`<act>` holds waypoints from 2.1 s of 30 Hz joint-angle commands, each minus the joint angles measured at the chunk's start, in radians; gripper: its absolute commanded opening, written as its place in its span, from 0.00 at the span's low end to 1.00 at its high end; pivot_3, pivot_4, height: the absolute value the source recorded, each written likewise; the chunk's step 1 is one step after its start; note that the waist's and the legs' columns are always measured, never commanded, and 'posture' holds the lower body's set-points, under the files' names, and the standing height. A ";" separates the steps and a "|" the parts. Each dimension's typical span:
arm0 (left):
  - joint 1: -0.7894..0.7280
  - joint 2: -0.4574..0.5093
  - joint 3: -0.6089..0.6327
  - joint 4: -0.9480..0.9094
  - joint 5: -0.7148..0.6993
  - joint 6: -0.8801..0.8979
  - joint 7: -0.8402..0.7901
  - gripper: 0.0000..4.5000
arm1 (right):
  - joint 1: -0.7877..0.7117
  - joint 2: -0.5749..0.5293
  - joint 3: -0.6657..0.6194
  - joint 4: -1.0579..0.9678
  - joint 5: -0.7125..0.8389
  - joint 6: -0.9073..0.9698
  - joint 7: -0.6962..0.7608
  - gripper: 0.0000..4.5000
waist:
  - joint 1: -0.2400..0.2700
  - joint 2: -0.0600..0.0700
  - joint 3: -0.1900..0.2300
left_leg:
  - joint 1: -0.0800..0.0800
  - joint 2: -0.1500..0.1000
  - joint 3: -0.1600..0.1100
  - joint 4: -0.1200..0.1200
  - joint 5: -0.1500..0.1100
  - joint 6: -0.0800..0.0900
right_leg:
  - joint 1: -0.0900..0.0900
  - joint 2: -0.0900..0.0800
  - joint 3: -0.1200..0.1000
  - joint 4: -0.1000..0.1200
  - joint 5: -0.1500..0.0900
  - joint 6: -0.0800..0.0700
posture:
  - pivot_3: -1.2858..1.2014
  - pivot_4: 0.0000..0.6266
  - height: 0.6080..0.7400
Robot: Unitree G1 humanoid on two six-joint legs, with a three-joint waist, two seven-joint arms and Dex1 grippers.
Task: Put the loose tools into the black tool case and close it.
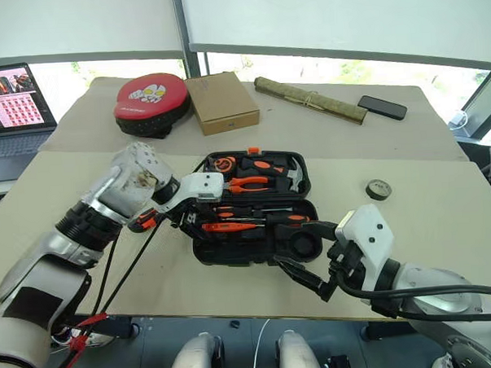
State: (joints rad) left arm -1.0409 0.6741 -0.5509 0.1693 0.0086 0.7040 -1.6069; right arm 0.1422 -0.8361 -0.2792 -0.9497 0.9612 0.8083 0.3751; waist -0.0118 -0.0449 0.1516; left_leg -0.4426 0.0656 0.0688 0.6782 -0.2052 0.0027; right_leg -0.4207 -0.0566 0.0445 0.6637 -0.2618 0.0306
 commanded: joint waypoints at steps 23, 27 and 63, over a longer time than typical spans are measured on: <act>0.303 -0.232 0.295 0.303 -0.133 -0.600 0.272 0.01 | -0.049 -0.009 -0.024 0.051 -0.021 -0.006 0.039 1.00 | 0.014 0.002 -0.001 | 0.001 -0.001 0.001 0.001 0.000 0.000 | 0.002 -0.001 0.000 0.000 0.000 0.000 | 0.52 0.24 1.00; 0.312 -0.226 0.275 0.344 -0.096 -0.656 0.268 0.01 | -0.053 -0.007 -0.018 0.055 -0.023 -0.004 0.036 1.00 | 0.014 0.002 -0.001 | 0.001 -0.001 0.001 0.001 0.000 0.000 | 0.002 -0.001 0.000 0.000 0.000 0.000 | 0.52 0.24 1.00; 0.380 -0.149 0.275 0.463 -0.040 -0.797 0.306 0.01 | -0.157 -0.014 0.056 0.131 -0.064 -0.012 0.077 1.00 | 0.004 0.012 -0.015 | 0.021 0.001 0.002 -0.004 0.000 0.000 | 0.023 -0.001 -0.001 -0.008 -0.001 -0.001 | 0.52 0.24 1.00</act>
State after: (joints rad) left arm -0.7014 0.5050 -0.2531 0.6002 -0.0714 -0.1185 -1.2832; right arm 0.0017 -0.8461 -0.2178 -0.8173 0.9077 0.8090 0.4420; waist -0.0081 -0.0327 0.1362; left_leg -0.4215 0.0663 0.0709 0.6736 -0.2054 0.0024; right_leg -0.3983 -0.0575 0.0431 0.6559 -0.2626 0.0296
